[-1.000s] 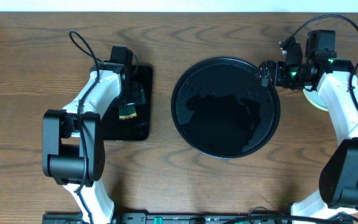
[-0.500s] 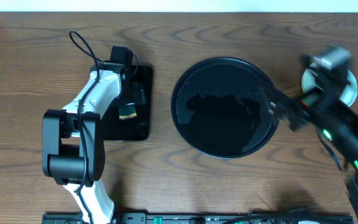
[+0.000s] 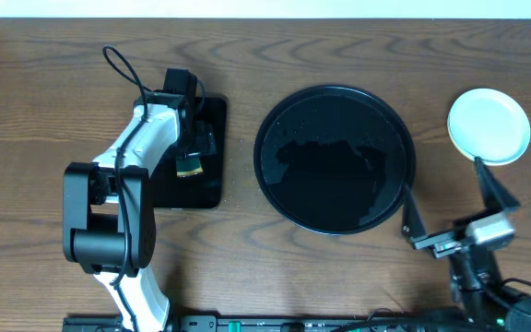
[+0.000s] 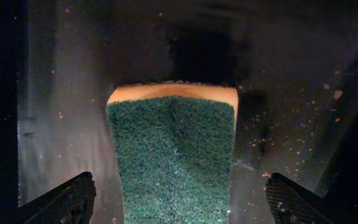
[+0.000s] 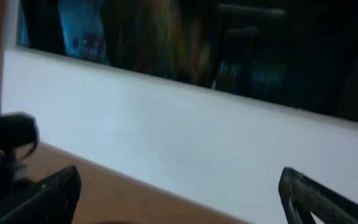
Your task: Clean dirty plates on tray and stack at the side
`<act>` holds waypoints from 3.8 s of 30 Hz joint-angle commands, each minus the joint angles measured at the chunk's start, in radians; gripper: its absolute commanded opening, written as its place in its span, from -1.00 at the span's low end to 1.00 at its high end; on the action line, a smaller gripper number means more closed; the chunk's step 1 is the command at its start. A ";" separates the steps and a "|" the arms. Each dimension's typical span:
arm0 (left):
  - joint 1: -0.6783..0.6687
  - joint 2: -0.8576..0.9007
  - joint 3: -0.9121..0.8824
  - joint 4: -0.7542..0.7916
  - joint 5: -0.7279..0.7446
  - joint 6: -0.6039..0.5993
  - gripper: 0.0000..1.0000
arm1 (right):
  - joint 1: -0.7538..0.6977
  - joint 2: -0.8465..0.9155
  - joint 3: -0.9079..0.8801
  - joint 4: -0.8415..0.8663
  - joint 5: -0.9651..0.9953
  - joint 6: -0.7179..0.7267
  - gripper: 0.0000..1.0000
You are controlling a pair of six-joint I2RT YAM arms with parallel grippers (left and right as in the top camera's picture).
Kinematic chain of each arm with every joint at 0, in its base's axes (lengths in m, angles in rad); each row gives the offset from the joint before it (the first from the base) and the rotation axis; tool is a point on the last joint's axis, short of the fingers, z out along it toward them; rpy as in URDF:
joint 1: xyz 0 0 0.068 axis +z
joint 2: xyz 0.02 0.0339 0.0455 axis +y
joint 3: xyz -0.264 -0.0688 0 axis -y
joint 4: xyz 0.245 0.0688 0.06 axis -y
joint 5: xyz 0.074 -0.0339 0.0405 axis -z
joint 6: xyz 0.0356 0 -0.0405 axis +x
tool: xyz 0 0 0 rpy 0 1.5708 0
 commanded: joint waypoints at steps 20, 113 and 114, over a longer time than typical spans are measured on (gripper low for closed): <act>0.002 0.001 -0.002 -0.003 -0.011 0.005 0.75 | -0.116 -0.139 -0.349 -0.165 0.035 0.021 0.99; 0.000 -1.945 -1.315 0.648 0.074 -0.113 0.75 | -0.116 -0.139 -0.349 -0.165 0.035 0.021 0.98; 0.000 -1.945 -1.315 0.648 0.074 -0.113 0.75 | -0.116 -0.139 -0.349 -0.165 0.035 0.021 0.99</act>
